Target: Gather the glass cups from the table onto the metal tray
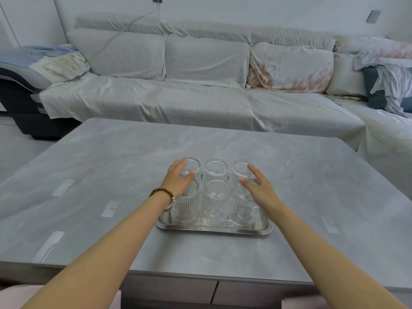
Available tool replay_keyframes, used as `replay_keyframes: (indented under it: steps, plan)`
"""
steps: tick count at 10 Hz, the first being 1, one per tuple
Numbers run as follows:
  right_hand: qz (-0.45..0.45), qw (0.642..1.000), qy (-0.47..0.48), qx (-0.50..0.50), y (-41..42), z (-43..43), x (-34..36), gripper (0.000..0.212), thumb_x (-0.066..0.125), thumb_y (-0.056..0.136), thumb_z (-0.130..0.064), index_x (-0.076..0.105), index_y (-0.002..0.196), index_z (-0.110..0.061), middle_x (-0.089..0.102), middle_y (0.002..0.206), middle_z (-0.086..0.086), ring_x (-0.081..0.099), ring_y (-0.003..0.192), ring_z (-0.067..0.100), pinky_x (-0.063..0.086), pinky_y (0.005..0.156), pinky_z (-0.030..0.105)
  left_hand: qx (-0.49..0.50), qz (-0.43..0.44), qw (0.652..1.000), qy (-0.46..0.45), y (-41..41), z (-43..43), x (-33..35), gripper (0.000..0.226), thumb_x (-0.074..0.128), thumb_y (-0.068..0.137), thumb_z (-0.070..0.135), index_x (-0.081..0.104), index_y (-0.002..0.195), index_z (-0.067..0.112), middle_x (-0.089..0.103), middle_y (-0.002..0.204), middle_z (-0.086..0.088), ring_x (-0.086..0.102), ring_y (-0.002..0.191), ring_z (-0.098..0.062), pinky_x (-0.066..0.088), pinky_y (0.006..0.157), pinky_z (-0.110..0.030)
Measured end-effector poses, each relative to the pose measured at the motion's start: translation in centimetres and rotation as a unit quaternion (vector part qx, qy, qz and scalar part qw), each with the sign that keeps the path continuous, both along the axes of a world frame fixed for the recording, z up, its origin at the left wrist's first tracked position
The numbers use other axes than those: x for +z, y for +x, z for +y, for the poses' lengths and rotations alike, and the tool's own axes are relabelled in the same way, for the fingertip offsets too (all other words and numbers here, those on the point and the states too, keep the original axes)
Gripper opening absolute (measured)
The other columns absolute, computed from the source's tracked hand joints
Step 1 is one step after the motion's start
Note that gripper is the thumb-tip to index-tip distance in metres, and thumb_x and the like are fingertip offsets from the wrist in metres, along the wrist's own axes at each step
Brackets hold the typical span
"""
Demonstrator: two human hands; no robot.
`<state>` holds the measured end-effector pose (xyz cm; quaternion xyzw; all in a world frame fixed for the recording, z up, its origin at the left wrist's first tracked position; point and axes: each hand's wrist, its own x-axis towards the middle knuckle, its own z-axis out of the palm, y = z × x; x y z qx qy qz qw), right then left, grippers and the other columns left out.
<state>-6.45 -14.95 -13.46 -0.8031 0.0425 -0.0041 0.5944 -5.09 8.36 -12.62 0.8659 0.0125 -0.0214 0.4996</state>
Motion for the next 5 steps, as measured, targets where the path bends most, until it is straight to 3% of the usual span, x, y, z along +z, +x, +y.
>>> replay_keyframes:
  steps: [4, 5]
  plan:
    - [0.014, 1.0, 0.004, 0.014, -0.6, -0.2, 0.5, 0.059, 0.061, 0.09, -0.028, 0.036, 0.144, -0.032, 0.03, 0.156, 0.0, 0.026, 0.143, 0.016, 0.028, 0.115, 0.037, -0.004, 0.008, 0.999, 0.033, -0.1, 0.1, 0.3, 0.057, 0.044, 0.093, 0.038, 0.026, 0.145, 0.025, 0.005, 0.159, -0.001, 0.012, 0.146, -0.021, 0.019, 0.115, -0.039]
    - [0.002, 1.0, -0.023, 0.005, -1.0, -0.3, 1.4, 0.06, 0.057, 0.092, -0.029, 0.032, 0.146, -0.028, 0.022, 0.159, 0.001, 0.023, 0.145, 0.018, 0.024, 0.109, 0.028, 0.009, -0.007, 0.997, 0.073, -0.2, 0.3, 0.9, 0.055, 0.041, 0.094, 0.04, 0.027, 0.144, 0.024, 0.004, 0.159, -0.002, 0.01, 0.146, -0.022, 0.017, 0.116, -0.039]
